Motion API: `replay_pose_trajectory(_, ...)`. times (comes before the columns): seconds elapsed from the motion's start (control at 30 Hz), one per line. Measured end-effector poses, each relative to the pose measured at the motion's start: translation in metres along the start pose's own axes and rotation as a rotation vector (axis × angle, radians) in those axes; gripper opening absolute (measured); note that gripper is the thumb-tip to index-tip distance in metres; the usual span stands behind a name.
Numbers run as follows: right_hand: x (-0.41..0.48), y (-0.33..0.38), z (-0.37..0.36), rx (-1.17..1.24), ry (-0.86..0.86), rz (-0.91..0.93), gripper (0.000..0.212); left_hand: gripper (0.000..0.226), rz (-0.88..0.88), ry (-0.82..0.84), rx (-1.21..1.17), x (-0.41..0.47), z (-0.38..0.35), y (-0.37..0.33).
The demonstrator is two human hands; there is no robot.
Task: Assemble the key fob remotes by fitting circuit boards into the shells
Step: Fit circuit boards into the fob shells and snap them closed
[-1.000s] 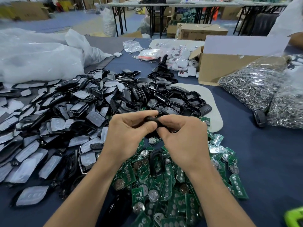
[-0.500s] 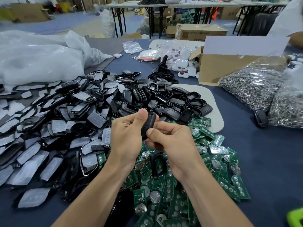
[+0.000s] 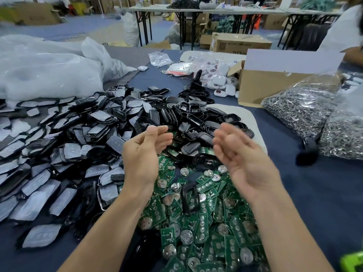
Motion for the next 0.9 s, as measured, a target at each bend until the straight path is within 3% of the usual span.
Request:
replay_pose_trajectory(0.07, 0.003, -0.005, 0.004, -0.591, -0.206, 0.094, 0.034, 0.034, -0.012, -0.049, -0.005, 0.002, 0.004, 0.000)
replay_pose_trajectory(0.13, 0.005, -0.008, -0.005, -1.097, -0.232, 0.217, 0.038, 0.031, -0.016, -0.067, -0.001, 0.004, 0.006, 0.001)
replay_pose_trajectory(0.2, 0.010, -0.019, -0.012, -1.399, -0.134, 0.196, 0.038, 0.029, -0.037, -0.067, 0.042, 0.005, 0.006, 0.001)
replay_pose_trajectory(0.27, 0.011, -0.025, -0.013, -1.549, -0.128, 0.151, 0.026, 0.027, -0.074, -0.062, 0.113, 0.004, 0.005, 0.000)
replay_pose_trajectory(0.4, 0.006, -0.016, -0.015, -1.403, -0.171, 0.263, 0.018, 0.024, -0.123, -0.033, 0.303, 0.002, 0.002, -0.002)
replay_pose_trajectory(0.47, 0.006, -0.012, -0.020, -1.336, -0.180, 0.338, 0.031, 0.024, -0.150, -0.019, 0.398, 0.001, 0.000, -0.003)
replay_pose_trajectory(0.57, 0.011, -0.029, -0.042, -1.464, 0.052, 0.340, 0.053, 0.021, -0.180, -0.005, 0.471, 0.000, -0.004, -0.004)
replay_pose_trajectory(0.63, 0.012, -0.045, -0.049, -1.605, 0.186, 0.311, 0.056, 0.024, -0.198, 0.011, 0.505, 0.000, -0.005, -0.003)
replay_pose_trajectory(0.73, 0.011, -0.037, -0.045, -1.528, 0.056, 0.425, 0.039, 0.025, -0.206, 0.033, 0.537, -0.001, -0.005, -0.001)
replay_pose_trajectory(0.83, 0.004, -0.020, -0.035, -1.234, -0.142, 0.490, 0.030, 0.023, -0.196, 0.047, 0.507, -0.001, -0.006, -0.001)
replay_pose_trajectory(0.9, 0.003, -0.018, -0.028, -0.964, -0.189, 0.425, 0.029, 0.020, -0.175, 0.076, 0.446, -0.003, -0.008, -0.001)
Point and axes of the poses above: each hand's wrist, its own x-axis towards the middle knuckle, its own z-axis out of the back of the hand, y = z × x, the point moved 6 cm from there along x, towards the middle knuckle, and after that the axes turned 1 degree about -x, right-handed, at the moved point
